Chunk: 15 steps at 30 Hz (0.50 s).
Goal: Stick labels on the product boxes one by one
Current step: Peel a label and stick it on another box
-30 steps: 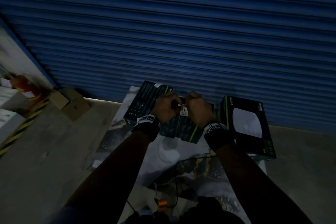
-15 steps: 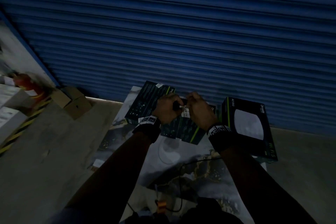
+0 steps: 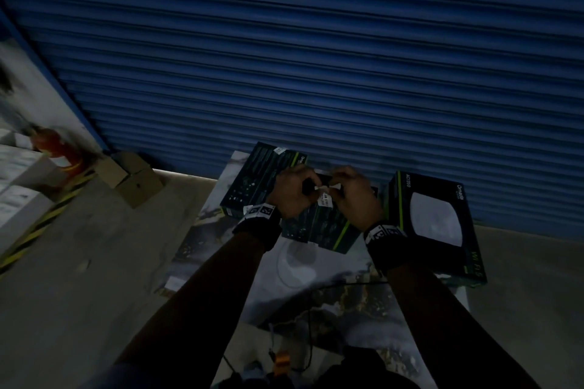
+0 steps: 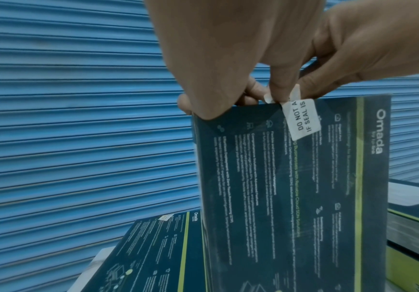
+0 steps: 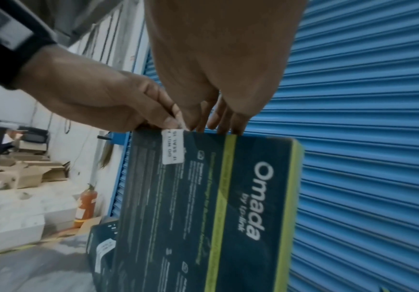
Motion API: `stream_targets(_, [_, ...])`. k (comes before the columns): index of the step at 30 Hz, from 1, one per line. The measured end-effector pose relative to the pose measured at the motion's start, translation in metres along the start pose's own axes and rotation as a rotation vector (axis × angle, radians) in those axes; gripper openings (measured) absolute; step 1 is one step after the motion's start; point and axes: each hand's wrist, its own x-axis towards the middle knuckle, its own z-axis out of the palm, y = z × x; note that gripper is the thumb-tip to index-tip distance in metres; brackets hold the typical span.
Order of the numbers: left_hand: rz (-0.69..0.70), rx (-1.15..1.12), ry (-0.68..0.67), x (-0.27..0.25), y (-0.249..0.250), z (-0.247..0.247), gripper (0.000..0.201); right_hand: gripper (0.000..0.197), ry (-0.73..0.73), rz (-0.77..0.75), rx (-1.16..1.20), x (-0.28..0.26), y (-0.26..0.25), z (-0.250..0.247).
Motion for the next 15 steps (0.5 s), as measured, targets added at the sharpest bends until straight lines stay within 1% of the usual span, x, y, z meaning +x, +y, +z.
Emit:
stream_targets(2, [0.001, -0.008, 0.007, 0.0, -0.001, -0.001, 0.027, 0.011, 0.008, -0.026, -0.007, 0.001, -0.007, 0.0])
stream_targets(4, [0.01, -0.013, -0.009, 0.001, -0.001, -0.001, 0.022, 0.01, 0.017, -0.055, -0.033, 0.001, -0.01, -0.001])
stream_targets(6, [0.019, -0.017, -0.02, 0.001, 0.001, -0.002, 0.018, 0.009, -0.017, -0.081, -0.087, 0.002, -0.01, -0.001])
stream_targets(8, [0.012, -0.023, -0.018, 0.001, 0.0, -0.002, 0.018, 0.011, -0.08, -0.081, -0.182, 0.006, -0.009, 0.001])
stream_targets(11, [0.006, -0.019, -0.019, 0.003, -0.001, 0.0, 0.023, 0.02, -0.147, -0.037, -0.299, 0.011, -0.009, 0.004])
stream_targets(13, [-0.002, -0.025, -0.012, 0.004, -0.003, 0.0, 0.028, 0.024, -0.173, -0.031, -0.308, 0.014, -0.009, 0.004])
stream_targets(15, [-0.014, -0.025, -0.018, 0.004, -0.004, 0.0, 0.024, 0.031, -0.215, -0.031, -0.321, 0.015, -0.011, 0.001])
